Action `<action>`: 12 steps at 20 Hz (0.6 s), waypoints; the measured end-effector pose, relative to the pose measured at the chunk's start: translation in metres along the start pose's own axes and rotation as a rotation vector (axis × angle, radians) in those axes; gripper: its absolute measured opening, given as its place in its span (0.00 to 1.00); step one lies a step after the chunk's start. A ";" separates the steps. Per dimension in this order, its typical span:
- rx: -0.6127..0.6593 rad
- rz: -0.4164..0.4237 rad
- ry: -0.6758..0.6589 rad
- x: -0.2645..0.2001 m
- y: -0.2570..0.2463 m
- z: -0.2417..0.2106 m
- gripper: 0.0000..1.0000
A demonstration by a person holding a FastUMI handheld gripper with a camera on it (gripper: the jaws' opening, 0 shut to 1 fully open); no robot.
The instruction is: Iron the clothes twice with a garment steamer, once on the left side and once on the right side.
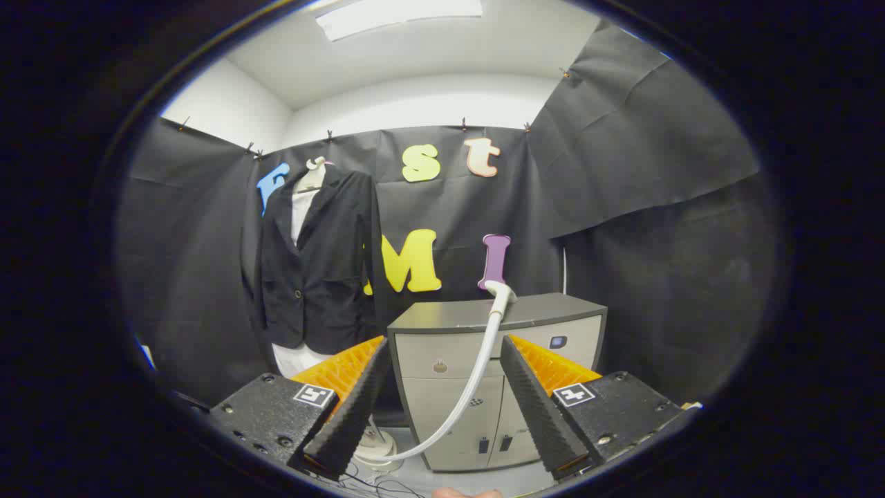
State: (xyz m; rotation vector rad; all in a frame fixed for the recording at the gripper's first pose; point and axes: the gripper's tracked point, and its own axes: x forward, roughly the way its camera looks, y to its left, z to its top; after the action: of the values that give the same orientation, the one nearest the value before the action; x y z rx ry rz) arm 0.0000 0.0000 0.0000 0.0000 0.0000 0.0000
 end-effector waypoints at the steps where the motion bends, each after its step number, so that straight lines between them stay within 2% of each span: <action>1: 0.001 0.006 0.001 -0.001 -0.005 0.001 1.00; 12: 0.006 0.048 0.005 -0.008 -0.034 0.000 1.00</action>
State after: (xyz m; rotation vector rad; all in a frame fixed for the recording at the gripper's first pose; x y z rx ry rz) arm -0.0080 -0.0344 -0.0004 0.0060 0.0046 0.0484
